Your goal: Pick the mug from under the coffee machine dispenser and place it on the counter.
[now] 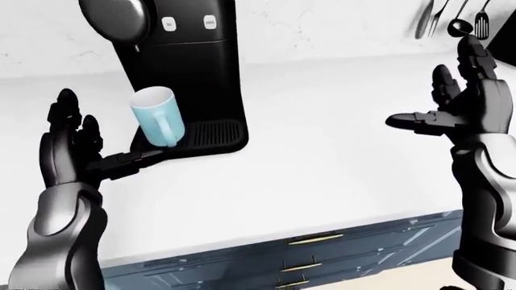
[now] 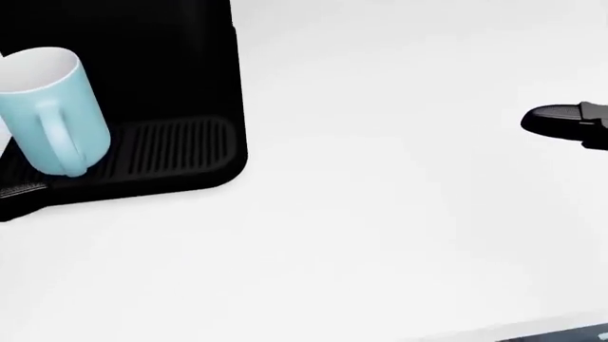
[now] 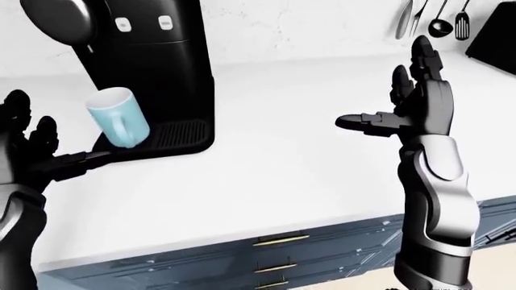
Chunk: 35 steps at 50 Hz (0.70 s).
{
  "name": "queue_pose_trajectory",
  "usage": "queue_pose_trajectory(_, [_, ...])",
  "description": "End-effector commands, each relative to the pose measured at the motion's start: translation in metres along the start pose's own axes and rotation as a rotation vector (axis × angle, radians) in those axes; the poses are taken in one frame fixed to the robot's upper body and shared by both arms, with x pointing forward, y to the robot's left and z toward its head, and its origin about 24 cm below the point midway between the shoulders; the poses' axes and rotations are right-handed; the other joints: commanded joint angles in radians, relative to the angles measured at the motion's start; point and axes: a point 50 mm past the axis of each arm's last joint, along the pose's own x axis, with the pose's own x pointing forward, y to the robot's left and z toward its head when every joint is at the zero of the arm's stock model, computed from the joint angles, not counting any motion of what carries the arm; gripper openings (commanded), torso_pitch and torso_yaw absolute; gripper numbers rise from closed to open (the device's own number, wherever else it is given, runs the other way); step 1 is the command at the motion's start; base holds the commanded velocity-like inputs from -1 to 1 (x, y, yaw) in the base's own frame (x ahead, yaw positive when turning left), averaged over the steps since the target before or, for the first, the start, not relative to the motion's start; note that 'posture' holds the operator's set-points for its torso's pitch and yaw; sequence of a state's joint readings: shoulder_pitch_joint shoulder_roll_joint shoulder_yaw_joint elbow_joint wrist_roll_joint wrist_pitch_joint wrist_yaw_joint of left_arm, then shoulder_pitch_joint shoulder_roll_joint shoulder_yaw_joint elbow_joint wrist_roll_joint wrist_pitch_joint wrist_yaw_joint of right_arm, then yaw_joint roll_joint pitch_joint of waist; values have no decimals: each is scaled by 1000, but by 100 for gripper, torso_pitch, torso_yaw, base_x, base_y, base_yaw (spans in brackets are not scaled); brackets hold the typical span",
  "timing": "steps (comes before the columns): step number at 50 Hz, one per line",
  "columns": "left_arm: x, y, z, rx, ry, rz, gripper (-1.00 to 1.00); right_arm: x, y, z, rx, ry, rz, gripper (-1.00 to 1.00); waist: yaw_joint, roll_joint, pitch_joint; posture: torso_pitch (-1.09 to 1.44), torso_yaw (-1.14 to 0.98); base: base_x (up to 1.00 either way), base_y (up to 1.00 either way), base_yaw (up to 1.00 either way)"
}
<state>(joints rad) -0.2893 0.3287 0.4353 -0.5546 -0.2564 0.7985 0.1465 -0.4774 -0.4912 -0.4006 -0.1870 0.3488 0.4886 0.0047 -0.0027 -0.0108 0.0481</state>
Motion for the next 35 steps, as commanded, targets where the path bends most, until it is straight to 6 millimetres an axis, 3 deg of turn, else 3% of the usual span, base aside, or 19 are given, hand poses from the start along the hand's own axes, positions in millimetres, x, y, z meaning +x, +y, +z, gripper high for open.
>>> queue_pose_trajectory(1, [0,3,17,11,-84,26,100,1,-1,20,-11,-92,-2,100,1,0,-18,0,0,0,0,0])
queue_pose_trajectory(18, [16,-25,13,67,-30,69,100,2,-3,19,-21,-85,-10,100,4,-6,-29,0,0,0,0,0])
queue_pose_trajectory(35, [24,-40,17,63,-27,43,100,2,-4,21,-22,-85,-13,100,7,-10,-39,0,0,0,0,0])
